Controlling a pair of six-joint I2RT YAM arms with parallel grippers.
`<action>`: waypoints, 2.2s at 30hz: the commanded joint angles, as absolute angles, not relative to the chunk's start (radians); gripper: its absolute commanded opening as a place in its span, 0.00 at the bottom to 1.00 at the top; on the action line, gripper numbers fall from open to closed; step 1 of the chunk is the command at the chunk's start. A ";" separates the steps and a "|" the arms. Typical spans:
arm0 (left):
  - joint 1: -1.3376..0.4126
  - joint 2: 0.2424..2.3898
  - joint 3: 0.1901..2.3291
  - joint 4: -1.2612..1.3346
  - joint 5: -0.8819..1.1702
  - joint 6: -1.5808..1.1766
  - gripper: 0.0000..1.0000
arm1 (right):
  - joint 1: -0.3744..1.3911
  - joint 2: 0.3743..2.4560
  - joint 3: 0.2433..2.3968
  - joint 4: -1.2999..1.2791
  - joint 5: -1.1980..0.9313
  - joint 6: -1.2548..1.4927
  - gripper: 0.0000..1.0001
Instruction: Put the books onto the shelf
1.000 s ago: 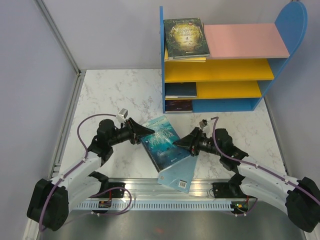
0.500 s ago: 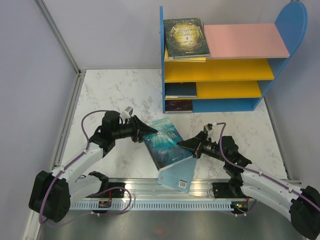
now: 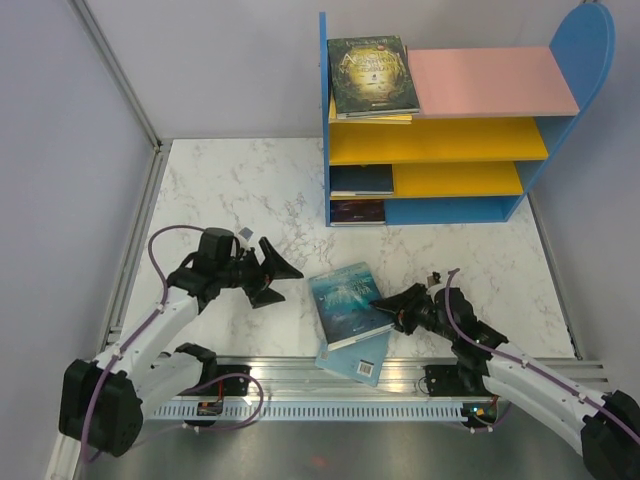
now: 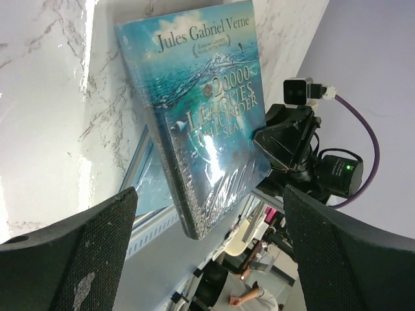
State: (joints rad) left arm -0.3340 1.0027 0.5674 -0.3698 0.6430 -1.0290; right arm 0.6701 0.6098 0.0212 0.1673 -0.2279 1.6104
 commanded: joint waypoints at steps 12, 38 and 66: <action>-0.299 0.828 0.617 -0.575 0.661 -0.882 0.93 | 0.332 0.669 0.208 0.357 -0.337 1.609 0.00; -0.296 0.824 0.643 -0.669 0.664 -0.804 0.91 | 0.149 1.445 0.574 0.719 -0.479 1.444 0.00; -0.293 0.957 0.696 -0.644 0.551 -0.801 0.91 | 0.109 1.982 0.667 0.807 -0.638 1.401 0.71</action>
State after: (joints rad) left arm -0.3019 0.9447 0.6563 -0.6777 0.5716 -0.8349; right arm 0.1169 2.0041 0.7052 0.8516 -0.5869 1.4139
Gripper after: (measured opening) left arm 0.913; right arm 0.707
